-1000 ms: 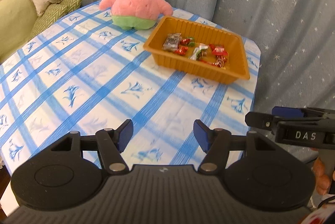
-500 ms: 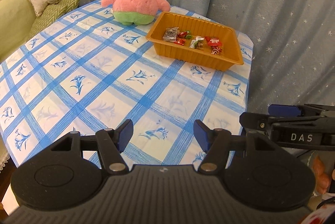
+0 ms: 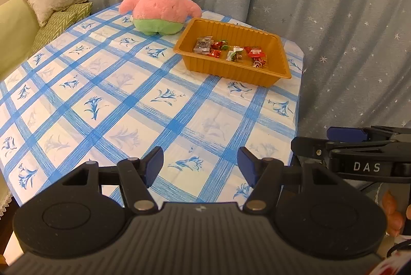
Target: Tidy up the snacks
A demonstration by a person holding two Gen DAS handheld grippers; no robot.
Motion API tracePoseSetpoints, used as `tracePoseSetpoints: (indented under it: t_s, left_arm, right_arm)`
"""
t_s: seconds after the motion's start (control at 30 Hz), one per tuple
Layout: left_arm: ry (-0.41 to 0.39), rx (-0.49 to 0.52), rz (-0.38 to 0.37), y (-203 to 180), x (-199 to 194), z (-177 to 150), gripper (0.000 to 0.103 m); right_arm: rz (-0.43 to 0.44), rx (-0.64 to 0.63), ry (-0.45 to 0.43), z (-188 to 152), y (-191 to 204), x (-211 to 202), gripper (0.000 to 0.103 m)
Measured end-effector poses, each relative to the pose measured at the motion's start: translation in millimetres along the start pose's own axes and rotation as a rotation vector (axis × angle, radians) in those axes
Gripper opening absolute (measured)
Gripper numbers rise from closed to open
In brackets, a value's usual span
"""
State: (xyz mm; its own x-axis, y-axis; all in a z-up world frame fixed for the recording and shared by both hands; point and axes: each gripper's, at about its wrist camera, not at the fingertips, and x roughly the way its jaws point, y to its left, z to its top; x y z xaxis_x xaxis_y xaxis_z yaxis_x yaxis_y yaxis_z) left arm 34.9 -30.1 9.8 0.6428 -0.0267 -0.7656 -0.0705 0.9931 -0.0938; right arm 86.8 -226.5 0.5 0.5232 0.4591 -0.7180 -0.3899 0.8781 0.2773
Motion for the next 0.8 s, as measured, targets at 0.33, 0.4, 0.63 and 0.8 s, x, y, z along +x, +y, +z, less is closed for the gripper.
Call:
tracePoseSetpoints:
  t_s: [0.33,0.4,0.63,0.8]
  left_arm:
    - [0.000,0.003,-0.002,0.3,-0.4,-0.1,0.061]
    - [-0.001,0.002,-0.002,0.4,-0.4,-0.1,0.061]
    - [-0.001,0.002,-0.002,1.2,-1.0,0.0,0.061]
    - [-0.001,0.003,-0.003,1.6,-1.0,-0.1,0.061]
  right_arm:
    - [0.000,0.001,-0.002,0.0,1.6,-1.1,0.078]
    - [-0.002,0.000,-0.002,0.0,1.8,-1.2,0.078]
    - [0.000,0.000,-0.003,0.0,2.6,-1.1,0.078]
    - [0.000,0.000,-0.003,-0.1,2.7,-1.0,0.078]
